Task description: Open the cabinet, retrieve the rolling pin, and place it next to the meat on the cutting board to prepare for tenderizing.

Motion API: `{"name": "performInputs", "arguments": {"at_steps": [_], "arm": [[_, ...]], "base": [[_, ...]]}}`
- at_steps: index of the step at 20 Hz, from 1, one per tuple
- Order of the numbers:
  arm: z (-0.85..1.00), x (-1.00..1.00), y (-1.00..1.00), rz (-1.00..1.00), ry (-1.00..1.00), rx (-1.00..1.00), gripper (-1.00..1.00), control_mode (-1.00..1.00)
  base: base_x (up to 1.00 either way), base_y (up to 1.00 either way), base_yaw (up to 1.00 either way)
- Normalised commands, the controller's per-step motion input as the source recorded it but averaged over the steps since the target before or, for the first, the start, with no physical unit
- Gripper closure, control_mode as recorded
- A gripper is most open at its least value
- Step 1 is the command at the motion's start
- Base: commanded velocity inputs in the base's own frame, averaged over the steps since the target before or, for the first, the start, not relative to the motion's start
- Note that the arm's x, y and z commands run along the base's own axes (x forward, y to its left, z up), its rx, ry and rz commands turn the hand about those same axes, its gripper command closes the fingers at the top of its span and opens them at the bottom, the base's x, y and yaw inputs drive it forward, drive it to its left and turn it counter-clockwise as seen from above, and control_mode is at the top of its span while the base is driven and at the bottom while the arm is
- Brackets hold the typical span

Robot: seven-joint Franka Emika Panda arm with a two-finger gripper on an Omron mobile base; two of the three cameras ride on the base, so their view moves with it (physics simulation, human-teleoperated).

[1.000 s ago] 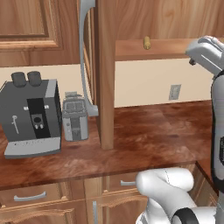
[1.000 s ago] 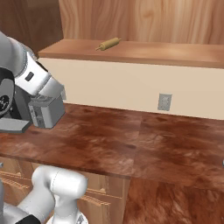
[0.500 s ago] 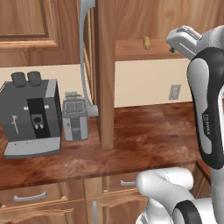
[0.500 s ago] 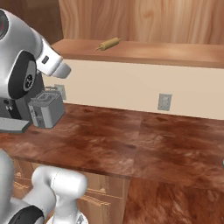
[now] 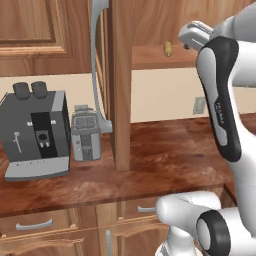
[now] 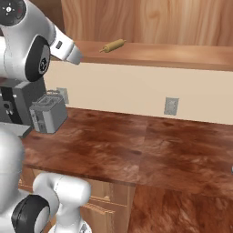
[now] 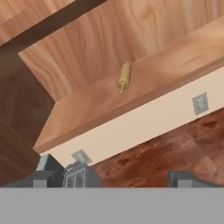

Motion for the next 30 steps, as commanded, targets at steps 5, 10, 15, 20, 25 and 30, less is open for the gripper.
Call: {"name": "performInputs", "arguments": {"at_steps": [5, 10, 15, 20, 25, 30], "arm": [[0.00, 0.36, 0.00, 0.00, -0.09, -0.17, -1.00, -1.00], [0.00, 0.54, -0.02, 0.00, -0.02, -0.08, -1.00, -1.00], [0.00, 0.62, -0.09, 0.00, 0.01, -0.02, -1.00, -1.00], [0.00, 0.53, -0.13, -0.01, 0.04, 0.00, -1.00, -1.00], [-0.05, 0.30, -0.12, -0.03, 0.03, 0.00, -1.00, -1.00], [-0.10, 0.31, -0.11, -0.03, 0.01, 0.00, -1.00, -1.00]], "base": [[0.00, 0.00, 0.00], [0.00, 0.00, 0.00], [0.00, 0.00, 0.00], [0.00, 0.00, 0.00], [0.00, 0.00, 0.00], [0.00, 0.00, 0.00]]}}
